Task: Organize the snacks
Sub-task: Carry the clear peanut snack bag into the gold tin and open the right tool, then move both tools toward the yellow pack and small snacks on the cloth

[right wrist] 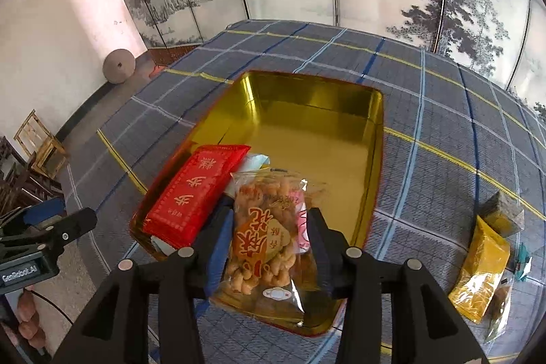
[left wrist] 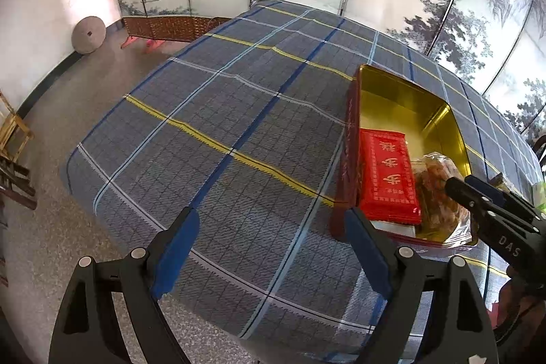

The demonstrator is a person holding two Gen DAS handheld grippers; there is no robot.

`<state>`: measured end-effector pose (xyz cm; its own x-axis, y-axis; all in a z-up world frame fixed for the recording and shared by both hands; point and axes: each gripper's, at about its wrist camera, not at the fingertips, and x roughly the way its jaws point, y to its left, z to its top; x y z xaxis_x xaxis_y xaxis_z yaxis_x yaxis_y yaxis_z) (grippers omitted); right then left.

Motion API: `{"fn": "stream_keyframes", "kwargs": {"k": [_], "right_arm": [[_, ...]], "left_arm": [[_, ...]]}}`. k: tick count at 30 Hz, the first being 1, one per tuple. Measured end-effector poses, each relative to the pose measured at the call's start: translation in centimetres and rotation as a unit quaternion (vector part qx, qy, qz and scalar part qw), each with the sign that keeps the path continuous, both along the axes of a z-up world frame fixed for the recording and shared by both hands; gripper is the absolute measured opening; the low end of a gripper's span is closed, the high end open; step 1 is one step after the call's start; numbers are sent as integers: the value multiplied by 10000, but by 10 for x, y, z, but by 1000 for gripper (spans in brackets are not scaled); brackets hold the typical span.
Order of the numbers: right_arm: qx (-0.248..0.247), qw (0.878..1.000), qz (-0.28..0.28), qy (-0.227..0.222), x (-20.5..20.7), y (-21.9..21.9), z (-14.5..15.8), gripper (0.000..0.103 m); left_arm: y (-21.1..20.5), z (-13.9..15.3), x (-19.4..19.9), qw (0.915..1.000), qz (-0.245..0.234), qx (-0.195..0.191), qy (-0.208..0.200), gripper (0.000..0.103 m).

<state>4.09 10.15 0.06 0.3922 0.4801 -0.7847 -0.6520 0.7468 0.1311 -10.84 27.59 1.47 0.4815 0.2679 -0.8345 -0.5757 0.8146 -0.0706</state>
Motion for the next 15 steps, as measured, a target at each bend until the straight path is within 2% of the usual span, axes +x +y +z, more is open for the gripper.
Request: {"fn": "stream_keyframes", "kwargs": {"k": [5,15], "right_arm": [[80,9997,-207,-104,7,-30,8,47],[-208,9938,-1052,-291,41,-136,9,47]], "left_arm": [[-13,4,8,9999,-157,36,-1,85],[-51,10,34,9983,-573,142,9,85]]}}
